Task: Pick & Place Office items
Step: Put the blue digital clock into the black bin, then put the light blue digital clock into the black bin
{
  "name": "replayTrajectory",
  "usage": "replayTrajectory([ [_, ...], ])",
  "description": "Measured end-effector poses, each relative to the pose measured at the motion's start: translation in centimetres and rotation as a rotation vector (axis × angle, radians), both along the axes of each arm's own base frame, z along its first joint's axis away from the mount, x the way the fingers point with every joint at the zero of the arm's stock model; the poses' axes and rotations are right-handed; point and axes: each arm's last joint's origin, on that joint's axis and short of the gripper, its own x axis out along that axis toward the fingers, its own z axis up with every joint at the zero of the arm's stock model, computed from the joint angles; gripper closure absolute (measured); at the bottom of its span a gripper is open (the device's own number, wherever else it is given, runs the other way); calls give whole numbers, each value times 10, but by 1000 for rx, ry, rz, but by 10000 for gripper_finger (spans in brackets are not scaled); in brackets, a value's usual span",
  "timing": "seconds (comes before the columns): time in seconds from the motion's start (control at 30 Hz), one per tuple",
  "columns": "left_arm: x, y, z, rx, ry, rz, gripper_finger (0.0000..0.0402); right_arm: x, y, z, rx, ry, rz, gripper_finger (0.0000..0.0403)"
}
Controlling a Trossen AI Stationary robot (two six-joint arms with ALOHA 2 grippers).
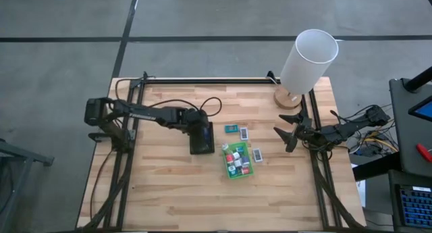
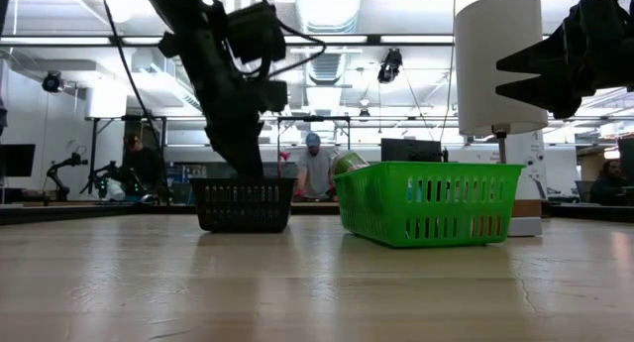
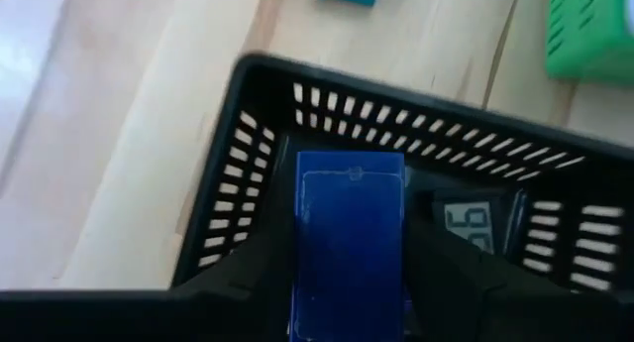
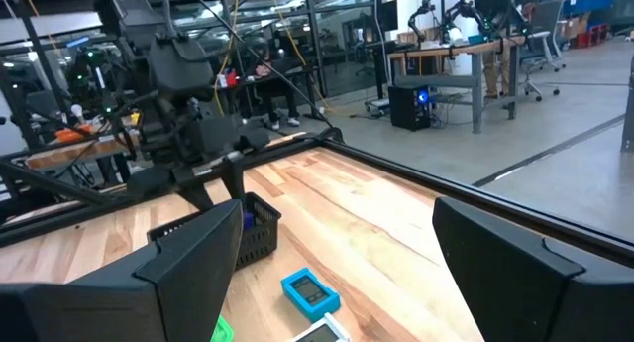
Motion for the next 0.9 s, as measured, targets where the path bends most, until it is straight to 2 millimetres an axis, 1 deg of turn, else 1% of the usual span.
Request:
replayTrajectory([
  [0.13,4,0,-13,-20,38,-22,231,0,0,0,0,0,0,76],
  [0.23,5,0,-19,-29,54,-24,231,0,0,0,0,0,0,76],
  [0.37,6,3,-21,-40,44,-1,230,0,0,0,0,0,0,76],
  [0.47,6,4,-18,-47,26,8,227,0,0,0,0,0,0,76],
  [0.57,7,4,-16,-46,13,9,213,0,0,0,0,0,-1,76],
  [0.77,6,5,-16,-49,13,12,172,0,0,0,0,0,0,76],
  [0.9,6,5,-16,-50,14,14,158,0,0,0,0,0,0,76],
])
